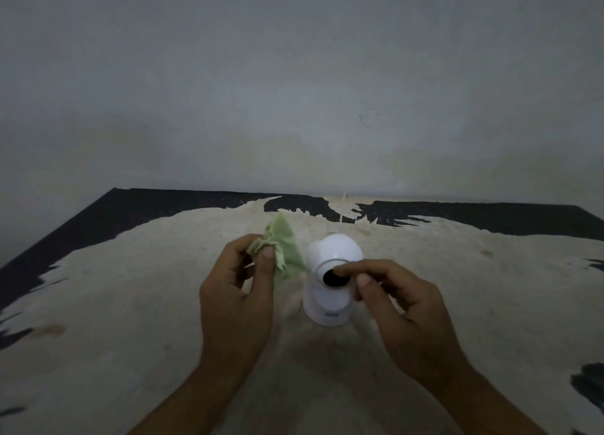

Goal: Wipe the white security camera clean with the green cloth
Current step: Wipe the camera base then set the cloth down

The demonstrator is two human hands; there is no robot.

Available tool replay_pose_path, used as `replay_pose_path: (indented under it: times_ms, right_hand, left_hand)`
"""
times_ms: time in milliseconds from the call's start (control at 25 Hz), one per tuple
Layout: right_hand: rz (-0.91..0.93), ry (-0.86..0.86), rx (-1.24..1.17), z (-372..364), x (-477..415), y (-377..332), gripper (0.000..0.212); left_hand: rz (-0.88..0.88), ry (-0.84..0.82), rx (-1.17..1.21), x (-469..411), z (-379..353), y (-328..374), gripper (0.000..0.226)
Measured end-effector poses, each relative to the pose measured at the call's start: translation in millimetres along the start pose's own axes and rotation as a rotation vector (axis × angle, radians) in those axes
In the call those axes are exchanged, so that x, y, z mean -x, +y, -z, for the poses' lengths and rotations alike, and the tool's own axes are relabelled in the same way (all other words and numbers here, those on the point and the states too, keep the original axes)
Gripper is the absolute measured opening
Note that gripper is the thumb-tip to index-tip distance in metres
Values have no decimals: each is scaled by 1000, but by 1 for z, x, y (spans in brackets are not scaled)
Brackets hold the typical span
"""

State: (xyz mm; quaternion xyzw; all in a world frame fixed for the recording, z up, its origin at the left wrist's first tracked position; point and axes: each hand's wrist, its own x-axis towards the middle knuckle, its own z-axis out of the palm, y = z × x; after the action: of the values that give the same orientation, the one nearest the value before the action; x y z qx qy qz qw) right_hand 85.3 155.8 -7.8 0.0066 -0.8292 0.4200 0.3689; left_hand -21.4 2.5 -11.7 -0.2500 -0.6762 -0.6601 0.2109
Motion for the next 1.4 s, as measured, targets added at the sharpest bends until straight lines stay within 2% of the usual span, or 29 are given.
replay_pose_path:
  times_ms: [80, 160, 320, 440, 560, 720, 800, 880, 1040, 1080, 1200, 1240, 1320, 1400]
  right_hand:
    - [32, 109, 109, -3, 0, 6, 21]
    - [36, 150, 195, -7, 1, 9, 31]
    - [-190, 30, 212, -7, -1, 13, 72]
    - [-244, -120, 159, -9, -1, 19, 84]
    - [-269, -155, 118, -14, -2, 21, 80]
    - [-280, -150, 131, -15, -3, 20, 83]
    - [-297, -155, 101, -14, -5, 18, 77]
    - [-309, -152, 79, -12, -4, 18, 70]
    - [-315, -162, 140, -16, -4, 23, 84]
    - [-332, -189, 154, -16, -6, 21, 83]
    - [-466, -445, 194, -16, -18, 14, 75]
    - [-473, -455, 177, -16, -19, 14, 73]
    - [-475, -407, 182, -19, -17, 13, 72]
    - [-448, -247, 127, -19, -9, 18, 79]
  left_hand:
    - [1, 92, -36, -2, 0, 3, 10]
    - [-67, 69, -68, 0, -4, 4, 14]
    - [-310, -212, -183, 8, -18, -2, 35]
    - [-410, -368, -245, 8, -23, -7, 41]
    - [-339, -380, -227, 5, -22, -6, 42]
    - [-124, -380, -187, 9, -25, 0, 50]
    - [-177, -449, -216, 14, -24, 1, 58]
    - [-282, -517, -235, 15, -21, 4, 55]
    - [-82, -451, -76, 9, -22, 4, 36]
    - [-82, -471, -100, 10, -21, 4, 40]
    - [-271, -612, -271, 9, -18, 4, 62]
    - [-300, -647, -299, 5, -19, 4, 63]
    - [-226, -643, -233, -6, -22, 5, 58]
    - [-138, -605, -152, -14, -26, 7, 48]
